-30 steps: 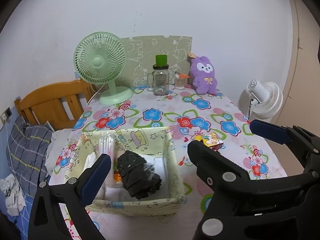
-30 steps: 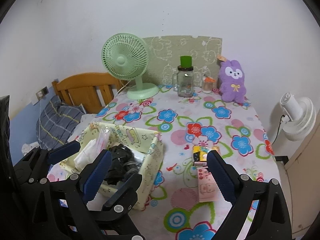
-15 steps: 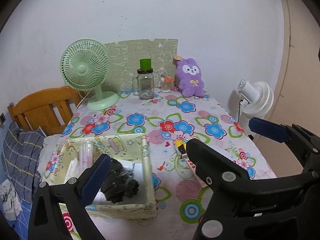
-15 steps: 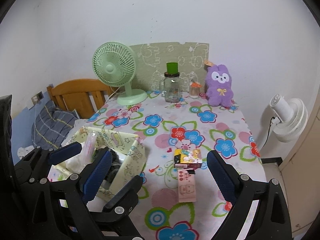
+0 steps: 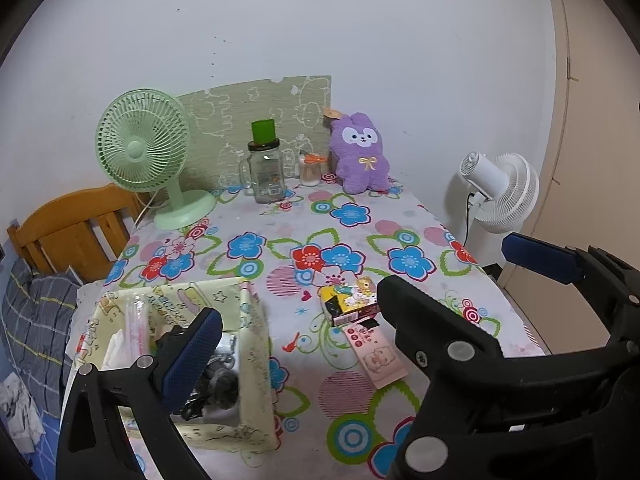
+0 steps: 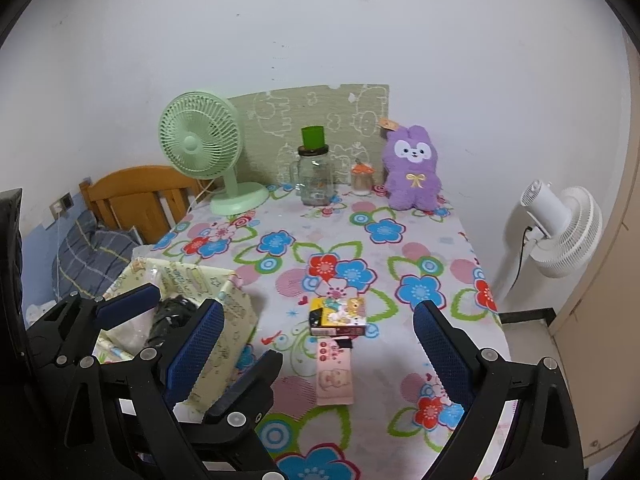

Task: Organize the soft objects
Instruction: 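Withdraw both open tools from the box toward the cartoon box and wipes pack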

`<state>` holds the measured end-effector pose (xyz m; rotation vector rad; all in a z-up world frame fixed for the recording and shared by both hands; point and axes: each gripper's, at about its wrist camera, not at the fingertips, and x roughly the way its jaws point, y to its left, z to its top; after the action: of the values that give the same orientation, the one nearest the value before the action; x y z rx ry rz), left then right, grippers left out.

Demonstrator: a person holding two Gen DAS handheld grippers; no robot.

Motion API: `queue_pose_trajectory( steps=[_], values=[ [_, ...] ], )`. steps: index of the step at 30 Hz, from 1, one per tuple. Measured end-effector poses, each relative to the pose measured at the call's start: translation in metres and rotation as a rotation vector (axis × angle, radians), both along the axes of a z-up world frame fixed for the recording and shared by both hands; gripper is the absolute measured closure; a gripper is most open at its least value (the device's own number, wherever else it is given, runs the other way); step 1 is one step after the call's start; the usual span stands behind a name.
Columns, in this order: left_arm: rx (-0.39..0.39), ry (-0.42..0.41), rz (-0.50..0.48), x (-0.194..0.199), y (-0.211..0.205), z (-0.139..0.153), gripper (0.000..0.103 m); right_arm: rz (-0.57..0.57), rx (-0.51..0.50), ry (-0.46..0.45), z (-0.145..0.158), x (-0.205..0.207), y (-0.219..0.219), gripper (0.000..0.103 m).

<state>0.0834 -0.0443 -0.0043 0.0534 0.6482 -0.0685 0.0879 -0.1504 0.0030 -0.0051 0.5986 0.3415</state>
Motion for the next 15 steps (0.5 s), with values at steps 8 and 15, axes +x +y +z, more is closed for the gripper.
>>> queue_pose_trajectory(
  steps=[8,15],
  values=[
    [-0.013,0.014,0.009,0.01,-0.017,-0.009,0.0,-0.025,-0.003,0.005,-0.01,0.009,-0.018,0.006],
    [-0.017,0.015,0.017,0.02,-0.031,-0.02,0.001,-0.039,0.014,0.033,-0.024,0.02,-0.035,0.006]
  ],
)
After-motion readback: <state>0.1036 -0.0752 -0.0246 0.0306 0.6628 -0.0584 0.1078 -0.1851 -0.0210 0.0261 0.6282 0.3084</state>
